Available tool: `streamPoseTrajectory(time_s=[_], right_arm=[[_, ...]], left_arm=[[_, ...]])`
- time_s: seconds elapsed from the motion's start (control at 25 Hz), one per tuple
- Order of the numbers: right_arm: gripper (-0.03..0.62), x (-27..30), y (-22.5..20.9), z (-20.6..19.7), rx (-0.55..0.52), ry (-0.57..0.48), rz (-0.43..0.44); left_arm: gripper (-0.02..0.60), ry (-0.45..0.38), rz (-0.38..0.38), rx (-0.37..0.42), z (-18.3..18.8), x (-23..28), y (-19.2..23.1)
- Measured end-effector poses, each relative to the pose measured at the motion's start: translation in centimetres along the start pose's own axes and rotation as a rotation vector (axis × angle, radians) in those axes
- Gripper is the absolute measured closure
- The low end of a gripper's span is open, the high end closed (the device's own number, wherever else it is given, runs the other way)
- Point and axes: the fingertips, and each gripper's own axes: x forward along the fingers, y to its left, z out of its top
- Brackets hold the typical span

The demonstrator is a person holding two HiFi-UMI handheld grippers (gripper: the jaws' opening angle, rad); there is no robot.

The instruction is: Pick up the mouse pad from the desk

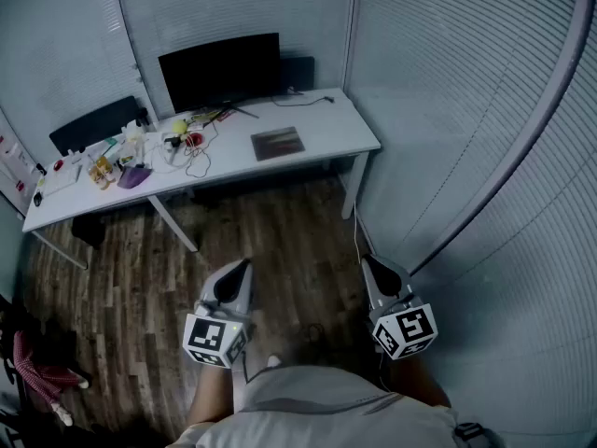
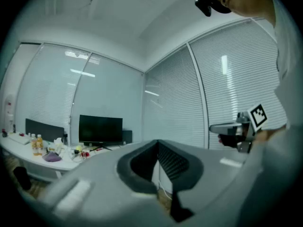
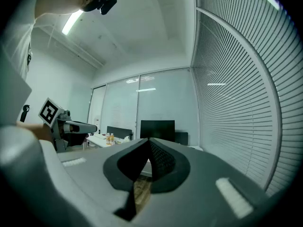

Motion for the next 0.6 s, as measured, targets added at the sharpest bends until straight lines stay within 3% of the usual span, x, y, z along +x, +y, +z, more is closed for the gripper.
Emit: streamPoseTrajectory(time_s=[0.6], right_arm=[[0.588,0.9,1.5,0.4,0.026,-0.027,0.038]], left_arm=[[0.578,-0.006,-0.026,0.003,0.0,0.2,0.3]])
